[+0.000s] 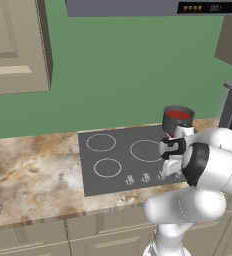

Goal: Wait until the marinara sauce is simmered to a deep red color and then turn off the stove.

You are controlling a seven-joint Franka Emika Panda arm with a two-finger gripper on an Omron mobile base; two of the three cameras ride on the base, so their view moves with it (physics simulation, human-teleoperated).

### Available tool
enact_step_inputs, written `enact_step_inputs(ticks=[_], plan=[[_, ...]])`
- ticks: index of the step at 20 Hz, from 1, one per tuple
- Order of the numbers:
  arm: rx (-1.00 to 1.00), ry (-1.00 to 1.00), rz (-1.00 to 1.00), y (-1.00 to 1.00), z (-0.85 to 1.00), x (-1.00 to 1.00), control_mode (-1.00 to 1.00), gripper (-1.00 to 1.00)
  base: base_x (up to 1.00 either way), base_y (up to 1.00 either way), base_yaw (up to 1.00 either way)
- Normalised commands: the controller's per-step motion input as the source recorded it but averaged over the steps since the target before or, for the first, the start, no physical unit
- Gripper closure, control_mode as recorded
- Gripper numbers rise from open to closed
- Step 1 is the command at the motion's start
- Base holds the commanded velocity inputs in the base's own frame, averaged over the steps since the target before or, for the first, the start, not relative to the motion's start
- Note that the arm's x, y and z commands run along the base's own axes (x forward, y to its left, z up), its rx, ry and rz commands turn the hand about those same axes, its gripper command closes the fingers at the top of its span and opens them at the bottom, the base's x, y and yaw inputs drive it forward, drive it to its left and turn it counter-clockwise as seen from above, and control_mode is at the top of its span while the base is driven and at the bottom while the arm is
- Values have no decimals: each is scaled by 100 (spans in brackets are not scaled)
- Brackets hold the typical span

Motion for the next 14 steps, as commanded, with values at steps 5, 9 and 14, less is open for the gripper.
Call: enact_step_inputs(ticks=[5,9,14], plan=[[0,4,-15,0,0,0,-100,100,0,0,0],[0,3,-16,0,0,0,-100,100,0,0,0],[0,2,-19,0,0,0,-100,100,0,0,0]])
